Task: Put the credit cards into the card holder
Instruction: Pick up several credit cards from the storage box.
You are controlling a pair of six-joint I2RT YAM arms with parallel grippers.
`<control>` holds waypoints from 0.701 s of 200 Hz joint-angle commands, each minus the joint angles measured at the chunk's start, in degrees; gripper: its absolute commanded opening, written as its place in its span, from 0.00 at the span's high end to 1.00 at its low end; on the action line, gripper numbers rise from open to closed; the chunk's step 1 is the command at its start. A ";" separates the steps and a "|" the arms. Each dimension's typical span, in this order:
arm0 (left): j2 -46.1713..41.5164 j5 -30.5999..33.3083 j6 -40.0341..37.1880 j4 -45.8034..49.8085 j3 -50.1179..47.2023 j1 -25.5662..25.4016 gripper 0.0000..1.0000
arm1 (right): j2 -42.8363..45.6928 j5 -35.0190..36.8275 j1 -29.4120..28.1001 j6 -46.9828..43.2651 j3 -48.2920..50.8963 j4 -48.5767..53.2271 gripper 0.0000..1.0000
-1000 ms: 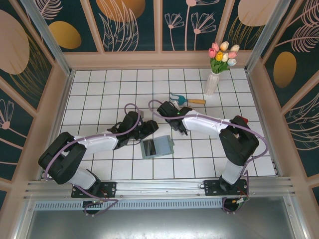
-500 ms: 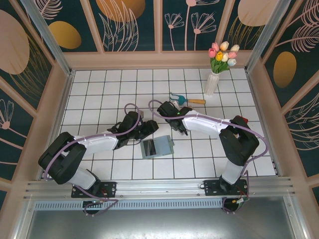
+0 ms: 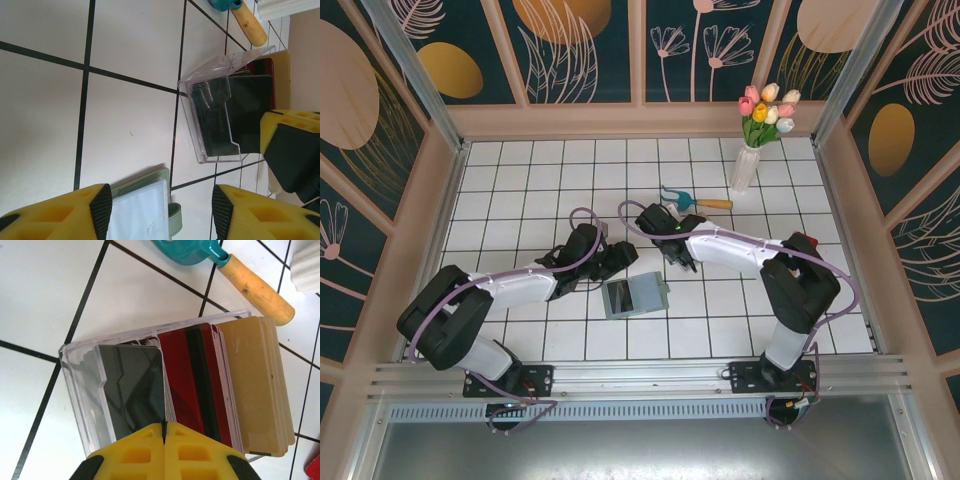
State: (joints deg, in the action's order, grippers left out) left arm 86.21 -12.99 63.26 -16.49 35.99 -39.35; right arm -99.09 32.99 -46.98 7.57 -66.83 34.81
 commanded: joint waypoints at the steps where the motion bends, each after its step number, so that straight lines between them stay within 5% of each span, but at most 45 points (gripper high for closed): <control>1: -0.26 0.15 -0.66 0.71 -0.10 -0.15 0.42 | 4.06 -2.91 -0.30 1.32 -2.29 3.73 1.00; 140: -0.67 0.34 -0.86 1.24 0.38 -0.15 0.42 | 7.45 -7.21 0.88 10.70 -7.54 10.02 1.00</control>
State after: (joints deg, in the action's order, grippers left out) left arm 86.21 -12.97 63.24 -16.25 35.99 -39.35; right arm -93.58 25.61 -46.81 15.44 -72.27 41.30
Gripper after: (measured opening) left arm 0.579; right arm 0.057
